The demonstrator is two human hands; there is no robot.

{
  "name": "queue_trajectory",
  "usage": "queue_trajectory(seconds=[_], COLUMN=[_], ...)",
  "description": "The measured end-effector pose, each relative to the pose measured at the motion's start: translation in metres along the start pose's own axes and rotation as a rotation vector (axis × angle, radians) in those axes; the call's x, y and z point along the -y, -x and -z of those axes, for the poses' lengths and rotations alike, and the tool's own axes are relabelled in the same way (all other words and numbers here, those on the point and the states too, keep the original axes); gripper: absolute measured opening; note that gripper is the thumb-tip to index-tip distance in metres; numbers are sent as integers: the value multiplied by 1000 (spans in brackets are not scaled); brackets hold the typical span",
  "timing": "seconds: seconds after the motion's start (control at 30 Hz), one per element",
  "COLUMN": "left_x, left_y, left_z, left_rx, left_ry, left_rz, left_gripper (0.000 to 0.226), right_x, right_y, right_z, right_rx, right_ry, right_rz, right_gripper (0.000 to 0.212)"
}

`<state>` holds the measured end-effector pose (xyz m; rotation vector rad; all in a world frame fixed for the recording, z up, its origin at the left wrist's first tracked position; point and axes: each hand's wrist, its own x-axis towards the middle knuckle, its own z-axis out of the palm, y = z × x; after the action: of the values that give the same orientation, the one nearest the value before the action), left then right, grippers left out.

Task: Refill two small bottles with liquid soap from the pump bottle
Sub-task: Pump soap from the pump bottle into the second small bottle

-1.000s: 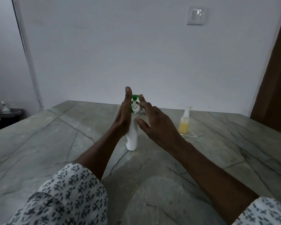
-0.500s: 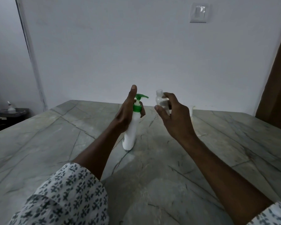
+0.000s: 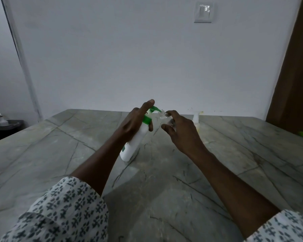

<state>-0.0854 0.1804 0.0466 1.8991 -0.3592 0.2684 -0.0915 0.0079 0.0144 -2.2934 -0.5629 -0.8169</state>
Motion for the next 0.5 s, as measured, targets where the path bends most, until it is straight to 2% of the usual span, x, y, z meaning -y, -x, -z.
queue_trajectory(seconds=[0.3,0.5], left_x=[-3,-3], left_y=[6,6], left_z=[-2,1], left_rx=[0,23], left_ry=[16,-29], left_rz=[7,44], left_gripper=[72,59], right_x=[2,2], right_y=[2,7], right_z=[0,4], right_rx=[42,64], right_ry=[-39,-47], right_rz=[-65,-69], right_gripper=[42,41])
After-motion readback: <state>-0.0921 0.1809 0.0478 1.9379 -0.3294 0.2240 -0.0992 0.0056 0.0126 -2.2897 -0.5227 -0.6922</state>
